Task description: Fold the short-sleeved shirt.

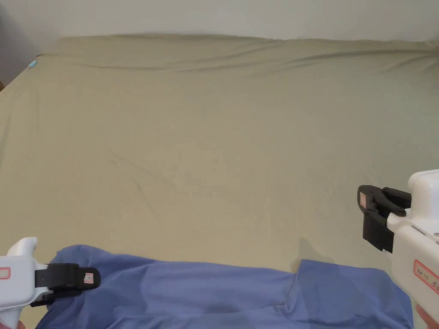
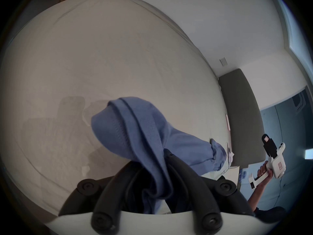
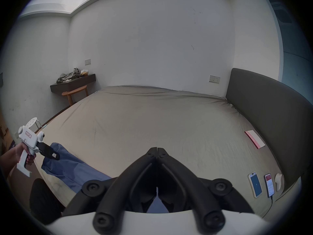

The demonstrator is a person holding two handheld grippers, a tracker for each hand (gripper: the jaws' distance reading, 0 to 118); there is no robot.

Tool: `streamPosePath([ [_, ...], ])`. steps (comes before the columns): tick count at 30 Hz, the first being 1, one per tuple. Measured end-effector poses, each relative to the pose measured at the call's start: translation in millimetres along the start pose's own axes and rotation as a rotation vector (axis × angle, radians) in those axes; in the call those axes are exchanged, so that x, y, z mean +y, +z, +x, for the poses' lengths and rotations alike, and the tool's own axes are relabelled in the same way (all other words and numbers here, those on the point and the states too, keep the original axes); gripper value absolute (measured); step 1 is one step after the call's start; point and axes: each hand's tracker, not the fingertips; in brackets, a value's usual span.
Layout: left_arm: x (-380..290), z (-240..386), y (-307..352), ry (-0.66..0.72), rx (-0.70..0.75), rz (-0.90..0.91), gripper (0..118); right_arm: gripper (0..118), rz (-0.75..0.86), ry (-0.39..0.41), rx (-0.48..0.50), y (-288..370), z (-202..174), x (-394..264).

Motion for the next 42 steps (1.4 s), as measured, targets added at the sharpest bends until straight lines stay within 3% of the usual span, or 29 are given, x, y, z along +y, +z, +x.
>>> streamPosePath([
  [9, -7, 104, -51, -0.083, -0.073, -0.072, 7, 0, 0.024, -0.004, 0.021, 22, 3, -3],
  [18, -21, 129, -150, 0.012, 0.015, -0.147, 7, 0, 0.035, -0.059, -0.001, 40, 23, -7],
  [24, -43, 150, -191, -0.050, 0.156, -0.171, 11, 0, 0.028, -0.084, -0.018, 37, 43, -15],
  [26, -51, 151, -198, -0.022, 0.148, -0.187, 32, 0, 0.027, -0.087, -0.020, 36, 44, -15],
  [27, -54, 151, -201, 0.007, 0.109, -0.202, 52, 0, 0.026, -0.089, -0.022, 36, 44, -15],
  [28, -56, 155, -202, 0.027, 0.048, -0.208, 81, 0, 0.024, -0.091, -0.023, 35, 45, -15],
  [29, -57, 157, -200, 0.042, -0.009, -0.211, 96, 0, 0.023, -0.094, -0.023, 34, 45, -15],
  [31, -56, 162, -193, 0.039, -0.111, -0.249, 104, 0, 0.021, -0.096, -0.023, 32, 45, -14],
  [37, -36, 167, -142, -0.122, -0.133, -0.139, 103, 0, 0.027, -0.082, -0.019, 33, 36, -7],
  [39, -34, 161, -128, -0.167, -0.093, -0.064, 93, 0, 0.029, -0.080, -0.015, 34, 32, -5],
  [40, -34, 160, -123, -0.176, -0.061, -0.038, 71, 0, 0.030, -0.078, -0.013, 34, 30, -5],
  [42, -38, 157, -123, -0.231, 0.022, -0.001, 14, 0, 0.031, -0.073, -0.010, 33, 28, -4],
])
